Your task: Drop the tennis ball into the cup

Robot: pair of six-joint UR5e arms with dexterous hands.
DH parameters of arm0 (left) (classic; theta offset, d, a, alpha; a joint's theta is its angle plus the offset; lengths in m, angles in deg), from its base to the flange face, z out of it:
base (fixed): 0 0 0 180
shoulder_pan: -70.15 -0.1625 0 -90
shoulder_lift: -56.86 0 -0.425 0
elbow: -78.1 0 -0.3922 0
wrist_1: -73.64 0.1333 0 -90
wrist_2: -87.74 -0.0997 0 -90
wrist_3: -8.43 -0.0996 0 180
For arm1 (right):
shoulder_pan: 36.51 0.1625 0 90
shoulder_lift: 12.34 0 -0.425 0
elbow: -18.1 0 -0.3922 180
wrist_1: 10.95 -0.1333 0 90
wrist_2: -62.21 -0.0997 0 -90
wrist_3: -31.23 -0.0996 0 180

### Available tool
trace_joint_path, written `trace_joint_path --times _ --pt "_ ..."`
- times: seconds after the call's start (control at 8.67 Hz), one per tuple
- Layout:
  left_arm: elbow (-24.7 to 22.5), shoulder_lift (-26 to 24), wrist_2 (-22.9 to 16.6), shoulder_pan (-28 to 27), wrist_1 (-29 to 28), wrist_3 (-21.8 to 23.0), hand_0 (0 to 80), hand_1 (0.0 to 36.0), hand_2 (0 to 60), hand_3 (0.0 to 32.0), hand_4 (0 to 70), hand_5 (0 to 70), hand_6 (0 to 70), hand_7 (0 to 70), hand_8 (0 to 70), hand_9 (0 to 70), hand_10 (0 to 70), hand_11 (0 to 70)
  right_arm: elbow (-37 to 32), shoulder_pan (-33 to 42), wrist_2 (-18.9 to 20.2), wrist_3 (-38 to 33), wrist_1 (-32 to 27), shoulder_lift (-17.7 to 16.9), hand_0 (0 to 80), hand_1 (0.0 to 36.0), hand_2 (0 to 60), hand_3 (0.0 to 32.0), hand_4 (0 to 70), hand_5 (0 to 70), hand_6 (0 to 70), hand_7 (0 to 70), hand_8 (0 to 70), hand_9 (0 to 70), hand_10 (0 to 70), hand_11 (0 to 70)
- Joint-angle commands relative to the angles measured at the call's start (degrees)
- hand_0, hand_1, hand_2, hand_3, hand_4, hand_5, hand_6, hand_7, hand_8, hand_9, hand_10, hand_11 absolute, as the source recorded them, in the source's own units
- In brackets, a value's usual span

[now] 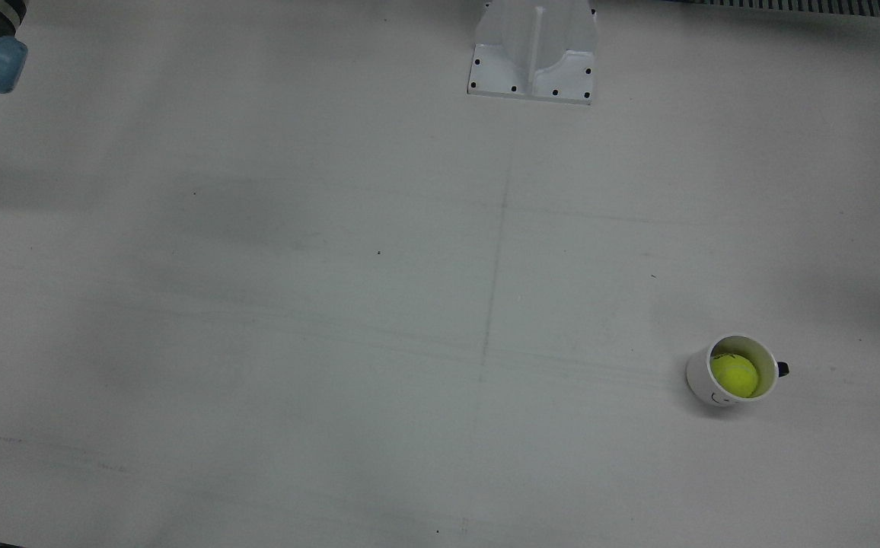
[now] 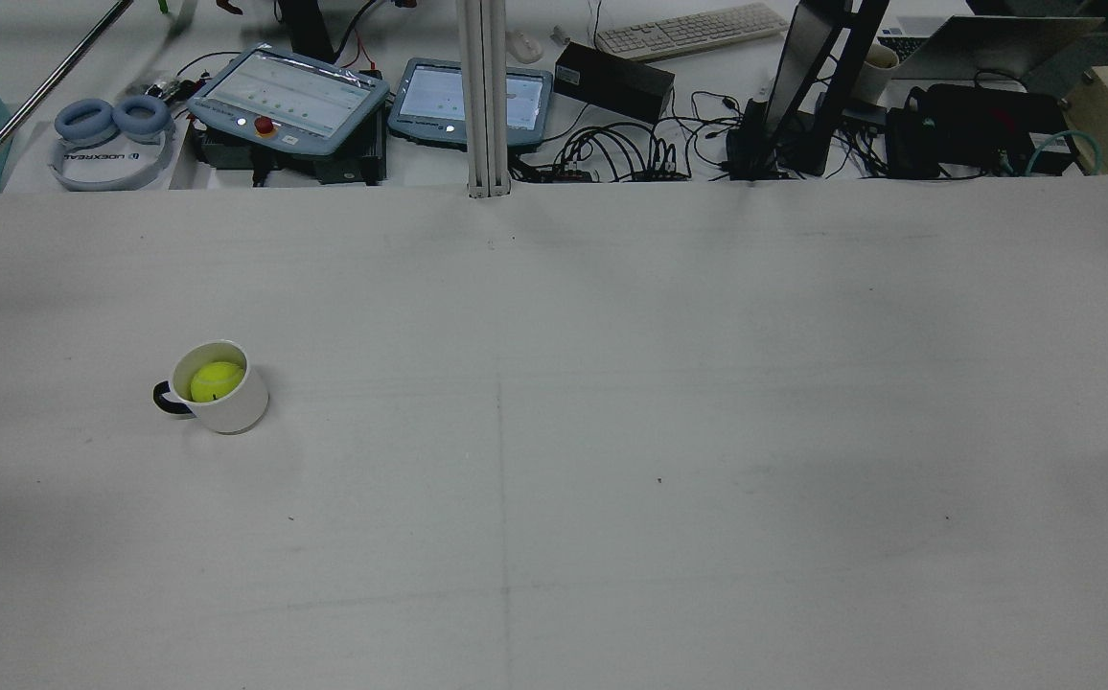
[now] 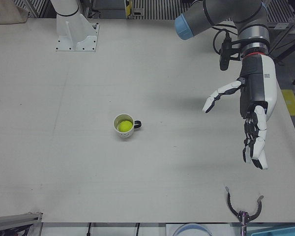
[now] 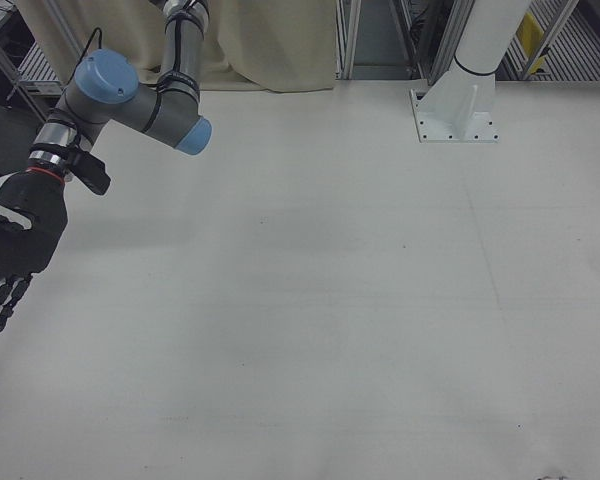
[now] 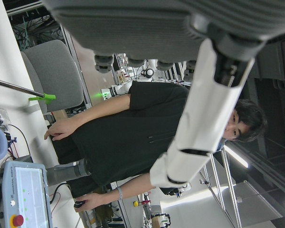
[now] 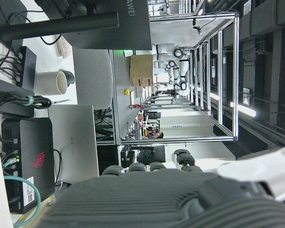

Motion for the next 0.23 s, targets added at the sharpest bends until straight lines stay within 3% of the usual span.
trace_joint_path --times 0.0,0.12 --pt "-0.94 0.30 -1.18 0.55 0.14 0.41 80.0 36.0 60.0 0.0 0.0 14.2 2.0 0.0 0.0 0.0 1.4 7.3 0.06 0.00 0.00 -0.04 0.00 -0.06 0.0 0.0 0.0 0.0 0.0 0.0 0.0 0.0 0.0 0.0 0.0 0.0" --pt "-0.95 0.30 -1.19 0.55 0.15 0.41 80.0 36.0 60.0 0.0 0.0 14.2 2.0 0.0 0.0 0.0 1.6 7.5 0.06 0.00 0.00 -0.04 0.00 0.02 0.0 0.0 0.0 0.0 0.0 0.0 0.0 0.0 0.0 0.0 0.0 0.0"
